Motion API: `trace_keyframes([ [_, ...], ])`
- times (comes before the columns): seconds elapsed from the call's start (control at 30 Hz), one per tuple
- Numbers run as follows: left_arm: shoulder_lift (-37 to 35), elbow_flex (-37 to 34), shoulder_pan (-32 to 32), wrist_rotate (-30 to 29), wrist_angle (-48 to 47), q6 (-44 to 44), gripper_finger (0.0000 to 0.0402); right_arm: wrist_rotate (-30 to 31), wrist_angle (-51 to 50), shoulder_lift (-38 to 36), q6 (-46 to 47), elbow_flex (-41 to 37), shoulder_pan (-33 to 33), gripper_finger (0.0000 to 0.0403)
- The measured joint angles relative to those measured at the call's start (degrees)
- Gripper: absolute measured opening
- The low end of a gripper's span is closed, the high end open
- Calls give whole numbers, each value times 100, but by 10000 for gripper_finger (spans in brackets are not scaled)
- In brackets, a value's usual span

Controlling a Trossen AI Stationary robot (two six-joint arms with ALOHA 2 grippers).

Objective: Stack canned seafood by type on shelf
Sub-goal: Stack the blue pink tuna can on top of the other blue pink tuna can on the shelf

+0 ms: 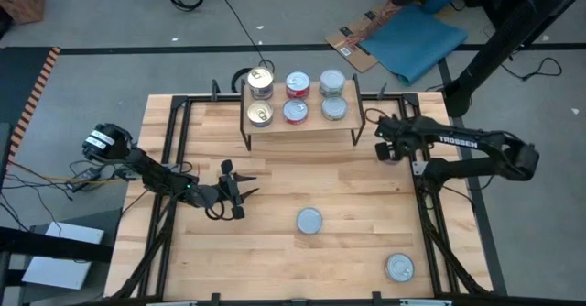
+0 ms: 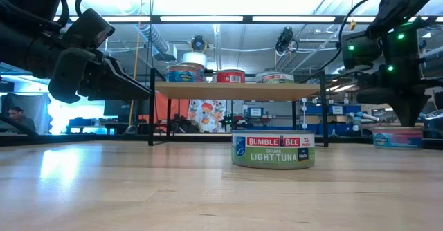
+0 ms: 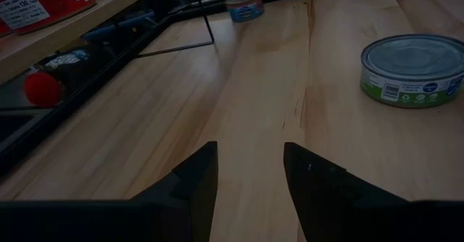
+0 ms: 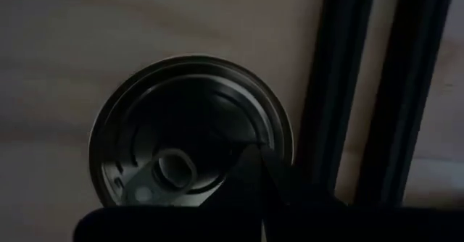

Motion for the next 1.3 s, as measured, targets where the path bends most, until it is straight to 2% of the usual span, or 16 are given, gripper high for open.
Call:
trace_keyframes([
  [0.17,0,0,0,0,0,-1,163,-296,-321,0,502,-10,852,0],
  [0.37,0,0,0,0,0,0,163,-612,-160,0,1119,59,2116,0],
  [0.53,0,0,0,0,2,-2,163,-949,475,5,1520,140,2936,0],
  [0.67,0,0,-1,0,27,-1,163,-977,1243,28,1700,127,3468,0],
  [0.9,0,0,0,0,83,-1,163,-958,2850,414,1633,121,4074,0],
  [1.03,0,0,0,0,85,0,163,-1287,3840,907,1217,159,4343,0],
  [1.17,0,0,0,0,85,-2,163,-1078,3803,1333,695,656,4700,7],
  [1.3,0,0,0,0,81,0,163,-749,3257,1731,289,1394,4990,38],
])
